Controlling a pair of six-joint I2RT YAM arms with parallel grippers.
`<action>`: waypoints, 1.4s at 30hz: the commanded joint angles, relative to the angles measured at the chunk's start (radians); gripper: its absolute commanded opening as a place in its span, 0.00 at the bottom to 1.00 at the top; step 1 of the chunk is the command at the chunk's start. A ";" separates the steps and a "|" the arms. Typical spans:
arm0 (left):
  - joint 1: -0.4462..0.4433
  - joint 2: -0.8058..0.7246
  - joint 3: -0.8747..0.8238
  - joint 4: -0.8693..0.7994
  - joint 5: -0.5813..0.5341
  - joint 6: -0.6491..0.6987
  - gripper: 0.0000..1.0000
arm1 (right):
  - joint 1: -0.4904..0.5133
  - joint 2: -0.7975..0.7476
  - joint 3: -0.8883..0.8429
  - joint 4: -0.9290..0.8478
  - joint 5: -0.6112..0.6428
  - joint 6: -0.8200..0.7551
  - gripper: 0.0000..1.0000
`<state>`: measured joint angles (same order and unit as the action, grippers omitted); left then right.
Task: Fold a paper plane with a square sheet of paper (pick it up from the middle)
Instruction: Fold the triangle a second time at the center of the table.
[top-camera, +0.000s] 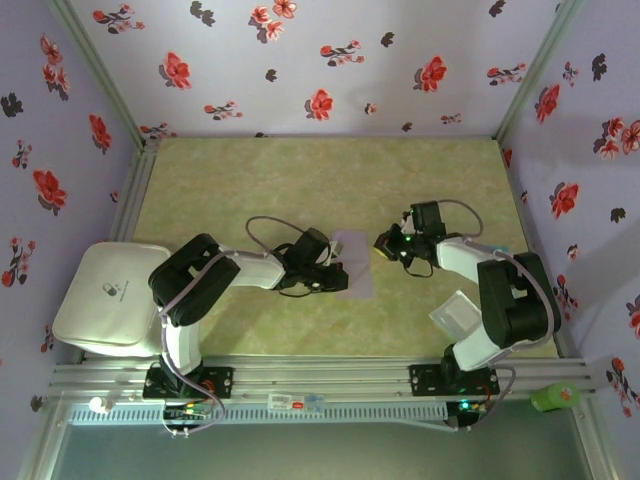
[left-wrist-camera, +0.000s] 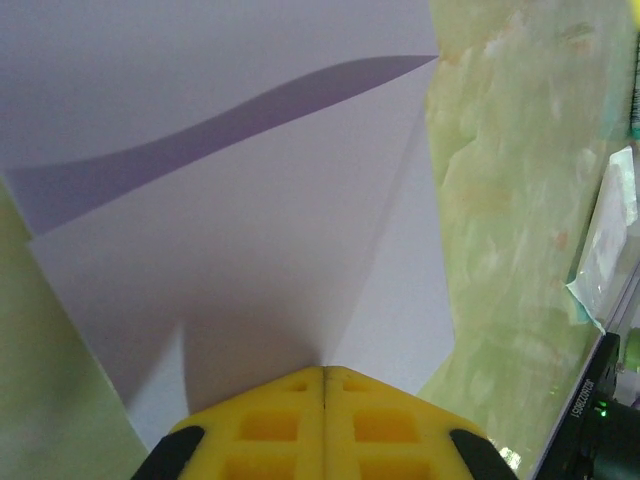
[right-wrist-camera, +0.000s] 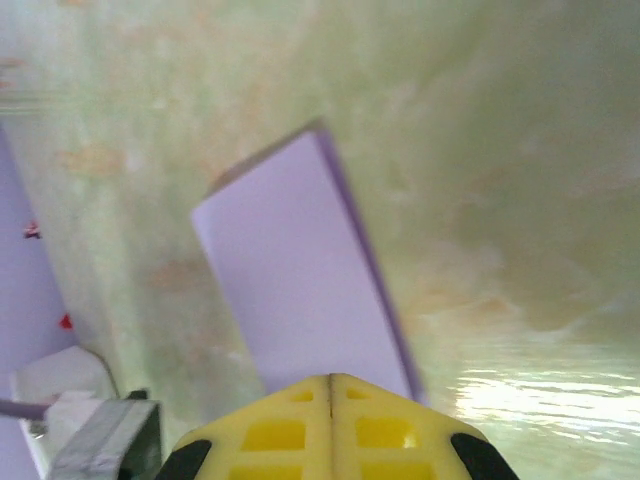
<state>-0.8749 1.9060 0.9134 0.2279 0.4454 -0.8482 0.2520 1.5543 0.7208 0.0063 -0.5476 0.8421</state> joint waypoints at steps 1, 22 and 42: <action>-0.017 0.035 -0.048 -0.102 -0.018 -0.025 0.00 | 0.056 0.023 -0.029 0.075 -0.073 0.055 0.01; -0.018 -0.033 0.010 -0.127 -0.009 -0.036 0.00 | 0.060 0.172 -0.105 0.040 0.065 0.004 0.00; -0.010 0.082 0.152 -0.207 0.040 -0.050 0.00 | 0.059 0.162 -0.069 -0.050 0.064 -0.041 0.00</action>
<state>-0.8806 1.9823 1.0866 0.0658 0.4648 -0.9070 0.3252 1.6886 0.6689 0.0917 -0.5945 0.8185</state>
